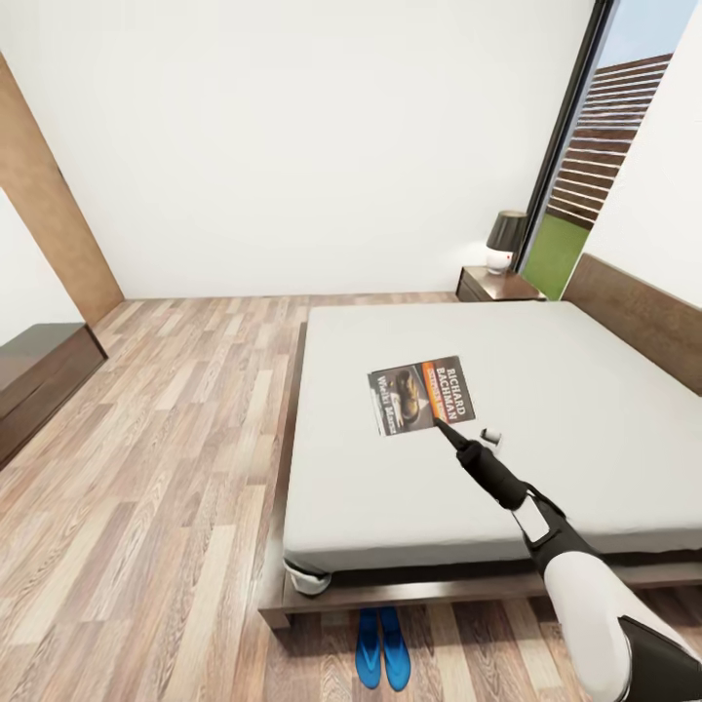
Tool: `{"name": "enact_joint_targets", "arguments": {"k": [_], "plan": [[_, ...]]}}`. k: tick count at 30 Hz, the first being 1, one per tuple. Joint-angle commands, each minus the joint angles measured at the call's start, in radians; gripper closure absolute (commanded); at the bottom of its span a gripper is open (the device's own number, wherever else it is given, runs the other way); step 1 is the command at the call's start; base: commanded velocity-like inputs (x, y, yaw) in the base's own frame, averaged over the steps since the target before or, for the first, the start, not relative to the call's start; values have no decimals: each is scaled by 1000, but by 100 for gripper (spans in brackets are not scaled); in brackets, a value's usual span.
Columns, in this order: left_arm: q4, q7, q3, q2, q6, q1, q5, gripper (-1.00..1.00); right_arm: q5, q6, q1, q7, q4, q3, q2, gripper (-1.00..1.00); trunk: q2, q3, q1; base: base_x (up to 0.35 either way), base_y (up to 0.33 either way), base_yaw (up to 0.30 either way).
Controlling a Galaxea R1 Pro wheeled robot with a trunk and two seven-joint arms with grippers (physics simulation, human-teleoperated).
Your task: In the bedroom, move the book from the bed onto either nightstand, and place the two sandals side by side next to the bed.
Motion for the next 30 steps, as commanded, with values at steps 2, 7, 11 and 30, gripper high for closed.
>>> {"name": "enact_joint_targets", "arguments": {"k": [2,7,11,30], "plan": [[1,2,-9,0,-4,0,6,-100,-3,12,-1,-18,0,11,4,100,-2,2,1,0,0,0],[1,2,-10,-1,-4,0,5,-100,-3,16,-1,-60,1,29,10,100,-2,10,1,0,0,0],[1,2,-11,-1,-6,0,4,-100,-8,18,-1,-88,1,32,11,100,-2,16,1,0,0,0],[1,2,-11,-12,-7,0,5,-100,-19,23,-1,-136,2,25,13,100,-2,47,1,0,0,0]]}}
